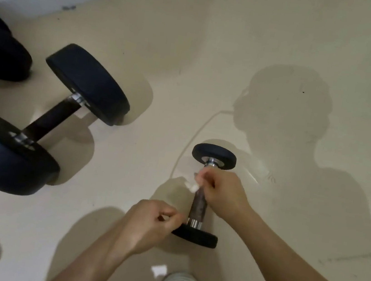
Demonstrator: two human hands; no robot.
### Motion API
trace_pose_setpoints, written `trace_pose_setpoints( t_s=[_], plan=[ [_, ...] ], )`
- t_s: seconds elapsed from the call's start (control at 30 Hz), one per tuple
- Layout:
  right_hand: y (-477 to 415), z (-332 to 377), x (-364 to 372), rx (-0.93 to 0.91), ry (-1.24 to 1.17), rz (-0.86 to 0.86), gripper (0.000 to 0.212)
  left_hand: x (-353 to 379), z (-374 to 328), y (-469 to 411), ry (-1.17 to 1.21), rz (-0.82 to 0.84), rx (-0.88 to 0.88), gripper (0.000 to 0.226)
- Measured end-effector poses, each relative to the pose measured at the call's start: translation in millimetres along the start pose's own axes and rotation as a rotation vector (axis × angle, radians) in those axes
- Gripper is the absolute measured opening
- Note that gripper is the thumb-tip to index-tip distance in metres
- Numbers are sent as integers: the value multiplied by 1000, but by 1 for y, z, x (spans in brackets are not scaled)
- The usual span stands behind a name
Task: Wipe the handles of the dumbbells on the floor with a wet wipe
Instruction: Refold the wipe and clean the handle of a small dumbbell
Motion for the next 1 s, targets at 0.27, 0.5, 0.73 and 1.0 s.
trace_pose_setpoints(
  t_s=[0.27, 0.5, 0.73, 1.0],
  plan=[
    [21, 29, 22, -114, 214, 317, 20, -15, -4, -9, -124, 21, -59, 17],
    [-23, 27, 14, 76, -70, 123, 29, -42, 16, -19, -54, 104, -98, 8],
    [-23, 53, 31, 15, -5, 212, 17, -69, 21, -28, -281, 136, -134, 9],
    [-3, 74, 56, -129, -80, 351, 16, -70, 22, -12, -103, 91, -90, 46]
  ],
)
Point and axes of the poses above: each hand's wrist, its own y-axis away from the middle knuckle, its own x-axis out of the palm, z = x × y, the point moved 3 cm from there along -y, towards the middle knuckle, and after that the axes turned 11 degrees about y, right-handed, at the moved point
